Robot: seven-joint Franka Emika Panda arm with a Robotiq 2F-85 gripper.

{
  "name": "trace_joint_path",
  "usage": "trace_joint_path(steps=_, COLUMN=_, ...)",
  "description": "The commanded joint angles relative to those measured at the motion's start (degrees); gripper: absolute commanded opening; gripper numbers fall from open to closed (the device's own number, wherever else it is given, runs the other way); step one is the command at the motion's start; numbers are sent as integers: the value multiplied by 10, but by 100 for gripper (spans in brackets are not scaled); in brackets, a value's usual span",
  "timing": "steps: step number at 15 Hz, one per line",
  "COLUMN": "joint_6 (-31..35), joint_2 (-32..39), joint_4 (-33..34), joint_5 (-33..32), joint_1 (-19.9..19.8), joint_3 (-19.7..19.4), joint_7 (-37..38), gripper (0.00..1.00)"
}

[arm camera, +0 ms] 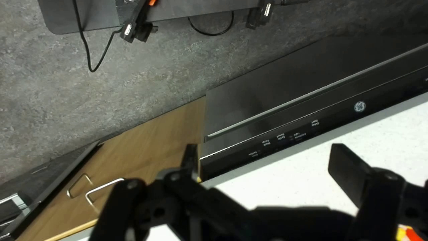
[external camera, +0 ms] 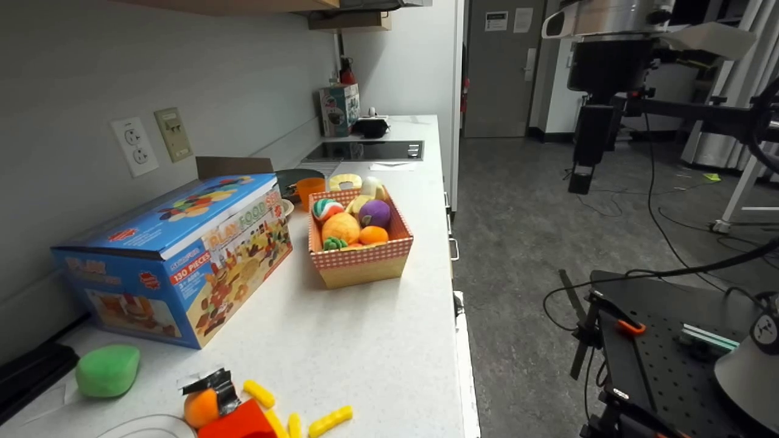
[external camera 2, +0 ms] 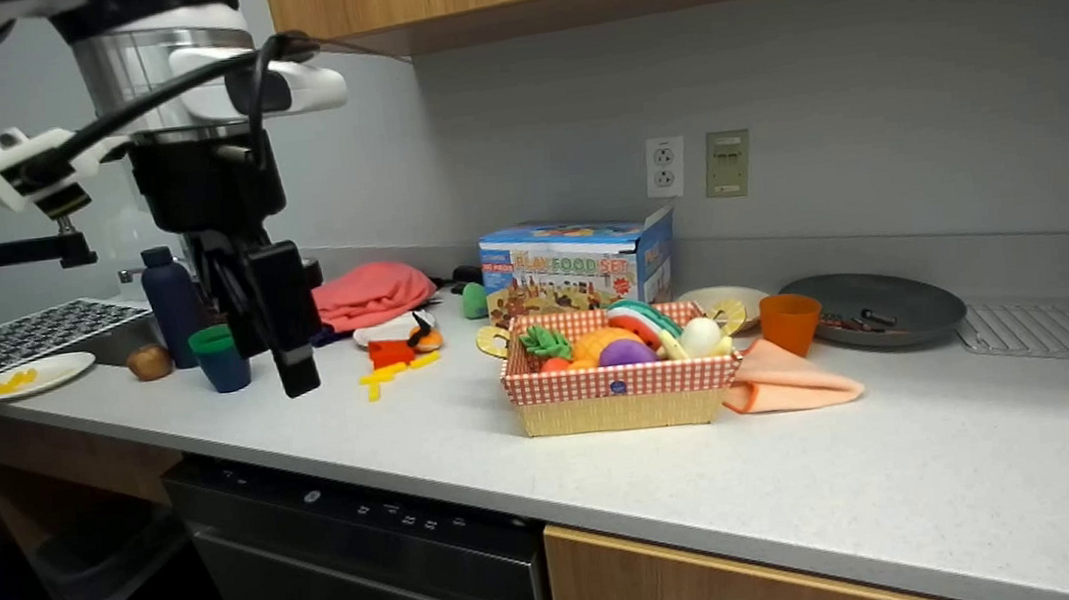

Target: Open the drawer, then put the banana plushy in the drawer and close the drawer

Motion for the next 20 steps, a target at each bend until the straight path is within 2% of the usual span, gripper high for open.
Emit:
trace_joint_path(steps=1, joint_6=-1, joint_2=1, joint_4=1, joint_5=1, joint_1=0, joint_3=3, joint_7=-1, gripper=100)
trace_joint_path(steps=5, joint_6=-1, joint_2=3, joint_4=1, joint_5=1, joint_1=2, joint_3=8, joint_7=0, gripper=100)
trace_joint_path(steps=6, joint_6=5, joint_2=13, joint_4=5, joint_5=-6, joint_1=-9, joint_3=3, joint_7=3, gripper=100)
trace_joint_path(steps=10, joint_6=31, joint_2=54, joint_4=23, joint_5=-21, joint_1=-64, joint_3=-52, joint_7=-7, gripper=100)
trace_joint_path(steps=13, joint_6=72, joint_2=110, joint_4=43, joint_5=-28, joint_1=-103, joint_3=-102, joint_7=-21, gripper=100)
trace_joint_path(steps=17, joint_6=131, joint_2=207, joint_4=84, joint_5=-12, joint_1=-127, joint_3=-152, joint_7=-42, gripper=100)
trace_joint_path(steps=20, joint_6=157, joint_2=289, joint_4=127, joint_5=0, joint_1=-131, joint_3=-177, joint_7=-47, gripper=100)
